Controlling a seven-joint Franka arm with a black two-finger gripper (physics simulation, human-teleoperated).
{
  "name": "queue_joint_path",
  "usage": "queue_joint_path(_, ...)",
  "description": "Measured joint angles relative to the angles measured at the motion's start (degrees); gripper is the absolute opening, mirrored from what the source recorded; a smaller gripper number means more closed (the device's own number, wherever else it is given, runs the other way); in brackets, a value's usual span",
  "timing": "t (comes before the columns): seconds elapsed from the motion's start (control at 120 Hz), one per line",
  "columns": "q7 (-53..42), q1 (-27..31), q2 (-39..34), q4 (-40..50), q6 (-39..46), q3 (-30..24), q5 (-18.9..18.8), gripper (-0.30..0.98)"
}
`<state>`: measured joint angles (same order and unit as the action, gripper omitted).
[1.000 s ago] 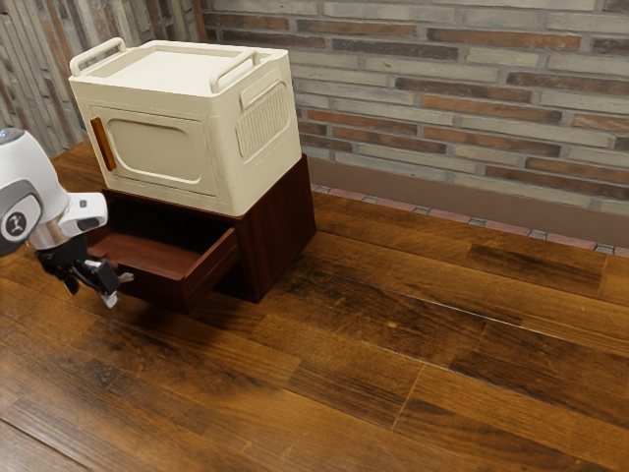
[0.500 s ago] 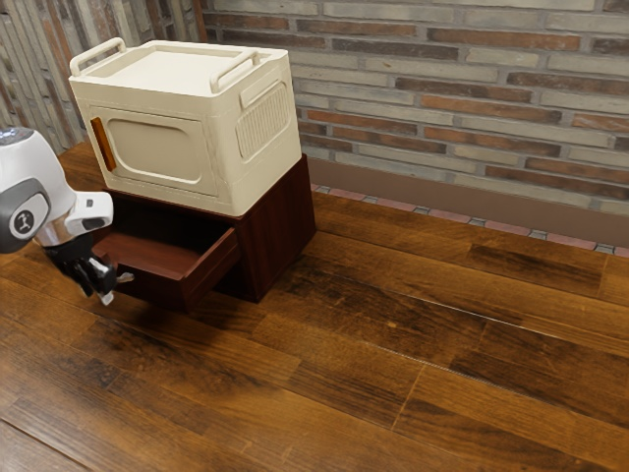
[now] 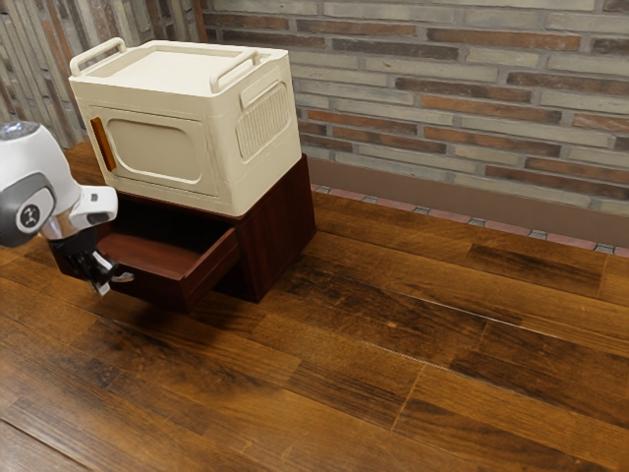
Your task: Push the drawer handle with one arm to close the drawer
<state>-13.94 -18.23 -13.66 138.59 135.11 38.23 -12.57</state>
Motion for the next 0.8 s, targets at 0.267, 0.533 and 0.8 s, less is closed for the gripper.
queue_joint_path(0.267,0.1,-0.3,1.5,-1.5,0.0,0.0,0.1,-0.09)
queue_joint_path(0.533,0.2,-0.7,4.0,-4.0,0.0,-0.1,0.6,-0.10)
queue_joint_path(0.8,0.3,-1.1,5.8,-5.8,0.0,-0.1,1.3,-0.10)
